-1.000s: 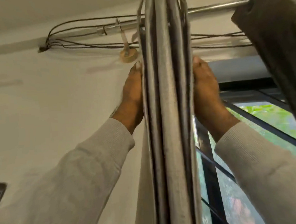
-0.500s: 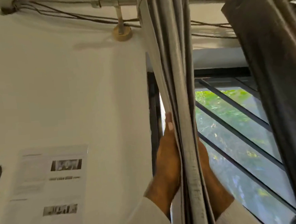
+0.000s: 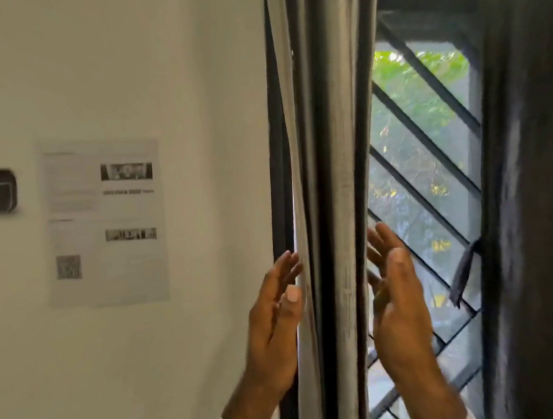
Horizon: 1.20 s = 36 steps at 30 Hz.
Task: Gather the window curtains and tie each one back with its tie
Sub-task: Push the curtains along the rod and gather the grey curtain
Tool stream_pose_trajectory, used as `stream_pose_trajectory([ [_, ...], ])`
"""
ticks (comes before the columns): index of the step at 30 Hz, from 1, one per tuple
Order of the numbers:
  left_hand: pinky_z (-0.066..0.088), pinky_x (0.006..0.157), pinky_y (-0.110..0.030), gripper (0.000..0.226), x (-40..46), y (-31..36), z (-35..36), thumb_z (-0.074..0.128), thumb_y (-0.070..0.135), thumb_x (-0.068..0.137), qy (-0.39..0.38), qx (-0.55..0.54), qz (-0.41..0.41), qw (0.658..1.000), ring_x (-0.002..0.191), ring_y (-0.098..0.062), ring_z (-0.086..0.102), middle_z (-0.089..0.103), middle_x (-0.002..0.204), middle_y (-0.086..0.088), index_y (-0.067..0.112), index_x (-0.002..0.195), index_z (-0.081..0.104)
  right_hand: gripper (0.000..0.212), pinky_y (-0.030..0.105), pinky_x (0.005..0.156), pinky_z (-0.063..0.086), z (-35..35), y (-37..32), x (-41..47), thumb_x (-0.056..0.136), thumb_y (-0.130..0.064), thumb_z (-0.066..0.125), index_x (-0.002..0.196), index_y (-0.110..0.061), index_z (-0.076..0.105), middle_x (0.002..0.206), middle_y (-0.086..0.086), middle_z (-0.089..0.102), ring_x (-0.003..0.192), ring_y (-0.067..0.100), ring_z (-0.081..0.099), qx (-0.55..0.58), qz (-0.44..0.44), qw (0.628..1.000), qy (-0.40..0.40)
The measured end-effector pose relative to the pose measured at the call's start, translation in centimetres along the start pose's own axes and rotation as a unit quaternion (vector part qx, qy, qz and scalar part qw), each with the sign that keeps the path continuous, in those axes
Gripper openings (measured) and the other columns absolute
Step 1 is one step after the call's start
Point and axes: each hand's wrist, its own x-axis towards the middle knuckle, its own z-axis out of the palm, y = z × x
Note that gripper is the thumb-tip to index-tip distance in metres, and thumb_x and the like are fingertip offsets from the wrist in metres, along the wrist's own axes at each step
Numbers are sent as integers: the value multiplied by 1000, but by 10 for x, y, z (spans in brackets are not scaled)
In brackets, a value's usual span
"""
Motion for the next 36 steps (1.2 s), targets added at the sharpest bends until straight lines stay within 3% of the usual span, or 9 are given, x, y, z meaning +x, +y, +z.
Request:
stream_pose_trajectory([
  [2, 56, 100, -20, 49, -26, 19, -9, 70, 47, 98, 41, 70, 61, 995, 127, -9, 69, 73, 136, 19, 29, 142, 62, 62, 26, 98, 58, -11, 2, -17, 98, -64, 59, 147, -26, 56, 134, -9, 72, 121, 8, 70, -27, -15, 998, -50],
  [5, 62, 78, -21, 30, -45, 18, -8, 80, 27, 97, 99, 192, 103, 971, 94, -5, 77, 79, 111, 22, 37, 123, 70, 30, 16, 74, 55, -28, 12, -31, 95, -27, 78, 120, -36, 63, 101, -17, 76, 87, 10, 74, -143, -69, 986, 52],
  [8, 62, 68, -22, 36, -67, 16, -18, 81, 16, 97, 148, 249, 108, 951, 79, -4, 76, 77, 102, 22, 37, 123, 67, 40, 26, 80, 54, -52, 22, -46, 94, -2, 75, 121, -25, 57, 108, -9, 65, 93, 23, 67, -239, -129, 955, 117],
  [11, 59, 68, -18, 40, -93, 15, -25, 75, 9, 101, 151, 282, 110, 941, 78, -4, 75, 74, 98, 19, 29, 130, 55, 31, 44, 95, 46, -68, 24, -91, 92, 1, 69, 121, -6, 60, 114, 16, 59, 105, 34, 57, -360, -275, 889, 65],
  [15, 64, 71, -32, 25, -118, 6, -39, 70, 1, 102, 129, 352, 132, 918, 87, -4, 74, 72, 99, 18, 21, 117, 67, 17, 46, 89, 51, -63, 37, -157, 92, -21, 77, 107, -13, 77, 102, 13, 65, 92, 33, 61, -375, -356, 850, -100],
  [18, 64, 78, -38, 21, -122, 1, -56, 72, 1, 101, 84, 388, 126, 909, 97, -5, 72, 75, 110, 8, 14, 117, 77, 22, 46, 88, 58, -47, 64, -170, 100, -29, 70, 116, -18, 79, 110, 6, 72, 96, 31, 69, -437, -280, 831, -199],
  [23, 63, 78, -33, 16, -126, -1, -90, 75, 8, 100, 80, 411, 88, 904, 94, -8, 73, 77, 105, 9, 16, 113, 80, 43, 42, 73, 59, -35, 87, -141, 96, -55, 66, 117, -19, 73, 109, 8, 67, 93, 37, 69, -520, -58, 847, -100],
  [28, 62, 75, -32, 20, -125, -15, -111, 77, 6, 97, 22, 395, 30, 918, 92, -10, 74, 78, 103, 11, 19, 111, 83, 49, 38, 79, 63, -11, 102, -162, 95, -64, 65, 122, -24, 69, 110, -2, 75, 94, 23, 74, -522, -20, 841, -139],
  [36, 64, 80, -25, 31, -138, -30, -105, 83, 36, 96, -17, 329, 1, 944, 90, -5, 74, 78, 107, 10, 18, 121, 81, 7, 40, 65, 57, -19, 123, -194, 97, -12, 65, 92, -14, 70, 81, 5, 69, 72, 30, 68, -529, 7, 836, -146],
])
